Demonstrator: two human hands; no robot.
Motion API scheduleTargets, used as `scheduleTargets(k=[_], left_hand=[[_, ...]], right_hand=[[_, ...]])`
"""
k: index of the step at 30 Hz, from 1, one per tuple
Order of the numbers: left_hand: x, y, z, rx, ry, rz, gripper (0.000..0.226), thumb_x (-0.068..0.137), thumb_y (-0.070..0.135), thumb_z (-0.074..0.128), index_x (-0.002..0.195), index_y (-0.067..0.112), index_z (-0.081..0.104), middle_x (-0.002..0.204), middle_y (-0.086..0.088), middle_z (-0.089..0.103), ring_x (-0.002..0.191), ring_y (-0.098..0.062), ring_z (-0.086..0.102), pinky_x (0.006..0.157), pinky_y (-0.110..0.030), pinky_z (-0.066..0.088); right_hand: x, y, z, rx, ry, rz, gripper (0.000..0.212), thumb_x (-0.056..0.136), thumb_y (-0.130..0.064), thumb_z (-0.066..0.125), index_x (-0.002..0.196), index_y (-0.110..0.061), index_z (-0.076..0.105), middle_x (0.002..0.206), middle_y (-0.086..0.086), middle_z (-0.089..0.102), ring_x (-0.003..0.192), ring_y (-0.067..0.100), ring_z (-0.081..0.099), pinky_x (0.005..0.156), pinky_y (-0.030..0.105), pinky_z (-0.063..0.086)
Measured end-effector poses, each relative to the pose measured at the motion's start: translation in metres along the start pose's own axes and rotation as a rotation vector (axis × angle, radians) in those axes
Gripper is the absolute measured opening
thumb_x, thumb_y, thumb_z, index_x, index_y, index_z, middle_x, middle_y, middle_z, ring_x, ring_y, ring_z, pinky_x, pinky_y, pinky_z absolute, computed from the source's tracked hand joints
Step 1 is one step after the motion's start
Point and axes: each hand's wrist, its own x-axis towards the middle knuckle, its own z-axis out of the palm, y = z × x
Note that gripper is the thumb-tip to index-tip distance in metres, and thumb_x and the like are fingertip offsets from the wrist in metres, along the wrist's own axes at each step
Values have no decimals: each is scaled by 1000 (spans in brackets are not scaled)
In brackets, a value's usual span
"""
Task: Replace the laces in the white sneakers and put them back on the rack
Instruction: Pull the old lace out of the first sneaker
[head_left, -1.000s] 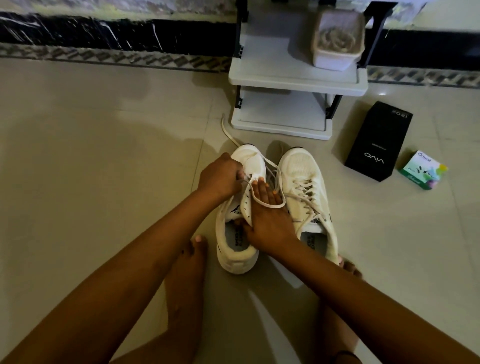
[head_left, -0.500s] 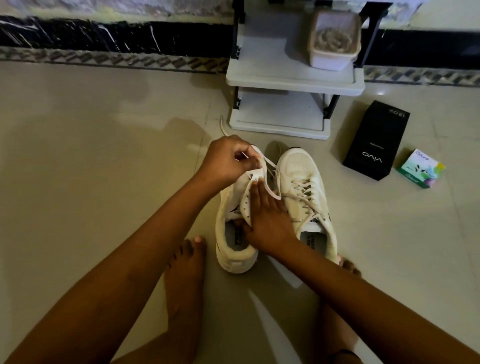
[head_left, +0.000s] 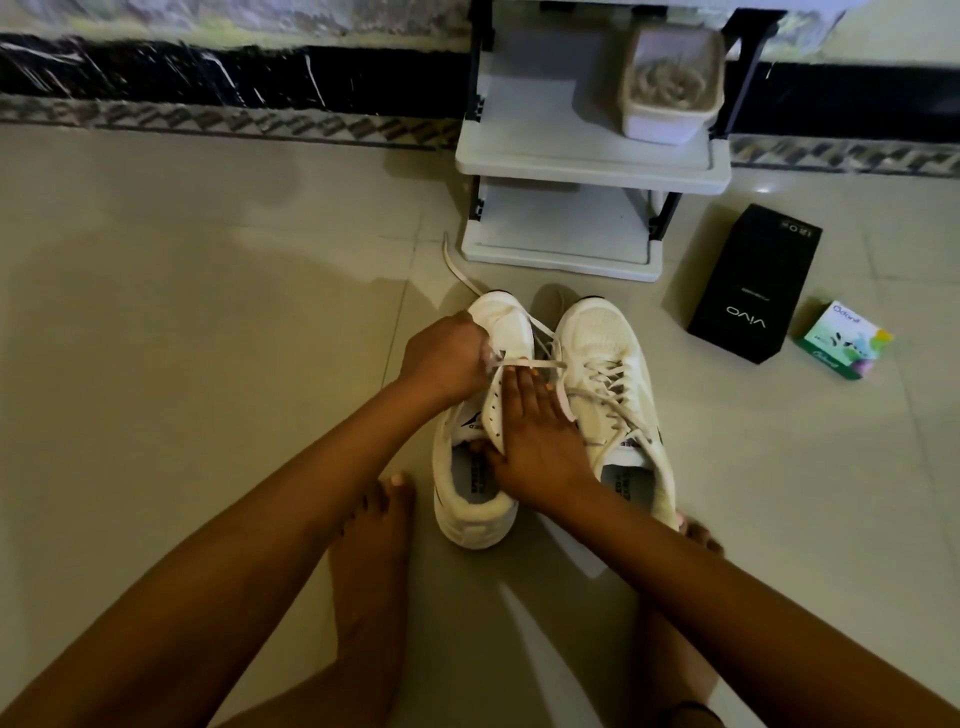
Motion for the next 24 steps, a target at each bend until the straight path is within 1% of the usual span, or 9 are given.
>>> scheduleTargets(k=[2, 4, 6, 8, 11, 13, 18, 21, 24], left_hand=[[-3, 8, -3, -123, -64, 67, 16, 88, 24, 58, 91, 13, 70, 102, -7, 62, 99, -25, 57, 74, -29, 41], [-6, 17, -6, -118, 8, 86, 16, 89, 22, 55, 96, 14, 67, 107, -8, 58, 102, -24, 54, 76, -32, 43], [-5, 15, -8, -17, 66, 44, 20, 89, 20, 54, 106, 14, 63, 116, -8, 52, 107, -24, 51, 79, -35, 45], [-3, 5, -10, 58, -7, -21, 27, 85, 18, 60, 112, 15, 61, 119, -9, 49, 108, -26, 52, 80, -35, 46], [-2, -2, -7, 44, -64, -71, 25, 83, 16, 63, 108, 15, 64, 115, -9, 52, 103, -27, 55, 78, -33, 44], [0, 1, -3, 111, -24, -53, 23, 88, 23, 59, 108, 12, 65, 113, -10, 53, 101, -29, 56, 77, -35, 46], [7, 4, 4, 184, 14, -40, 42, 94, 37, 50, 118, 3, 56, 116, -12, 58, 103, -30, 59, 73, -34, 43], [3, -2, 0, -5, 29, 13, 26, 89, 33, 59, 97, 10, 67, 108, -7, 60, 98, -26, 59, 71, -29, 40], [-7, 1, -13, -493, 16, 11, 5, 83, 14, 68, 79, 12, 67, 88, 0, 61, 86, -19, 60, 76, -25, 43]], right_hand=[[0, 0, -1, -4, -5, -13, 82, 95, -49, 37, 149, -7, -9, 158, 14, -7, 146, 27, -6, 116, 35, -6], [0, 0, -1, 11, 4, -19, 82, 95, -49, 38, 149, -7, -8, 158, 14, -6, 146, 28, -6, 116, 36, -8], [1, 1, 0, 13, 10, -19, 84, 95, -50, 38, 149, -7, -10, 158, 15, -7, 146, 28, -6, 116, 37, -8], [1, 1, 1, 5, 14, -22, 85, 94, -52, 38, 149, -7, -11, 158, 15, -8, 146, 28, -6, 116, 37, -8], [1, 1, 1, 3, 12, -29, 86, 94, -52, 38, 149, -7, -11, 158, 15, -8, 146, 28, -6, 115, 36, -9], [1, 0, 1, 10, 16, -28, 87, 94, -52, 39, 148, -7, -12, 158, 14, -8, 146, 27, -5, 115, 35, -8], [1, 0, 1, 7, 26, -22, 87, 94, -54, 38, 148, -8, -13, 158, 13, -10, 146, 26, -6, 115, 34, -9], [2, 0, 2, 14, 34, -19, 88, 93, -53, 39, 148, -7, -13, 157, 14, -11, 146, 26, -6, 116, 35, -7], [3, 1, 3, 5, 31, -30, 87, 94, -50, 40, 148, -7, -13, 157, 14, -14, 146, 26, -8, 116, 34, -7]])
